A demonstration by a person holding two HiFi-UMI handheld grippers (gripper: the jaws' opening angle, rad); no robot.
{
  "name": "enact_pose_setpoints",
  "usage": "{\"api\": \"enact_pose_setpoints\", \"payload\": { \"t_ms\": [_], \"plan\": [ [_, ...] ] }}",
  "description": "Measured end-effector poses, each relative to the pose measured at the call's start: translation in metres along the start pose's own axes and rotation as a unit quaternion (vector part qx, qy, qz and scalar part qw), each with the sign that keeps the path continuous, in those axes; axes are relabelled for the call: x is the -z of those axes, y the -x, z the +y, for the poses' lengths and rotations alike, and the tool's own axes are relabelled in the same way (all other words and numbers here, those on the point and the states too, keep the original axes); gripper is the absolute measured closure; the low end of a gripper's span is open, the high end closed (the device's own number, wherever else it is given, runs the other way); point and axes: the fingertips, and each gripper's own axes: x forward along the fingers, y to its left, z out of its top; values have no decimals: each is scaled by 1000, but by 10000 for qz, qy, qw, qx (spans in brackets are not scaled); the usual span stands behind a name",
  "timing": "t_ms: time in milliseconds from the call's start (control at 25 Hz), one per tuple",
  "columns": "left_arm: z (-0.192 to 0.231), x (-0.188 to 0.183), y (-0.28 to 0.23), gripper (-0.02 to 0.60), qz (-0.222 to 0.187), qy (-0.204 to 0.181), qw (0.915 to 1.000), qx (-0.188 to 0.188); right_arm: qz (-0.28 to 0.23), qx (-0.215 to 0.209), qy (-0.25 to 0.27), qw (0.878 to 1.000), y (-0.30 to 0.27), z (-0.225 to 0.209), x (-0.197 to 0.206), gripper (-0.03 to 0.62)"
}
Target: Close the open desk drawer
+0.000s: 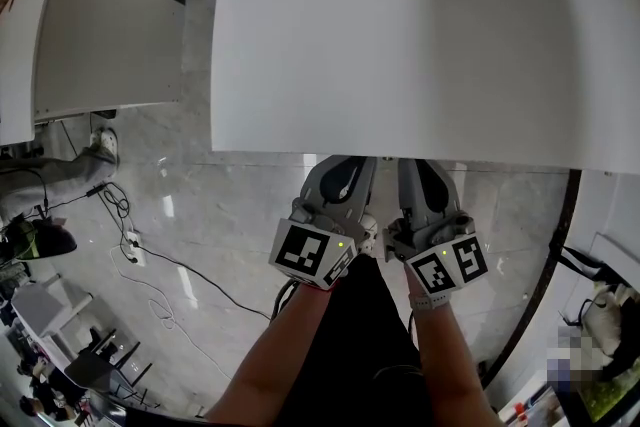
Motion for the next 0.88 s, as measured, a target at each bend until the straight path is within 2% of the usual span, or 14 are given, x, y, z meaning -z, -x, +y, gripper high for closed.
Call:
{"api": "enact_pose_setpoints", "payload": {
  "t_ms": [280, 520, 880],
  "plan": [
    [1, 0, -2, 580, 47, 70, 10000, -36, -47, -71, 0, 10000, -1, 1, -1, 594],
    [2, 8, 1, 580, 96, 21, 9999, -73, 49, 7, 244, 9997, 2, 1, 2, 594],
    [-1, -12, 14, 580, -105, -102, 9997, -210, 13, 50, 667, 9978, 22, -3, -9, 594]
  ]
}}
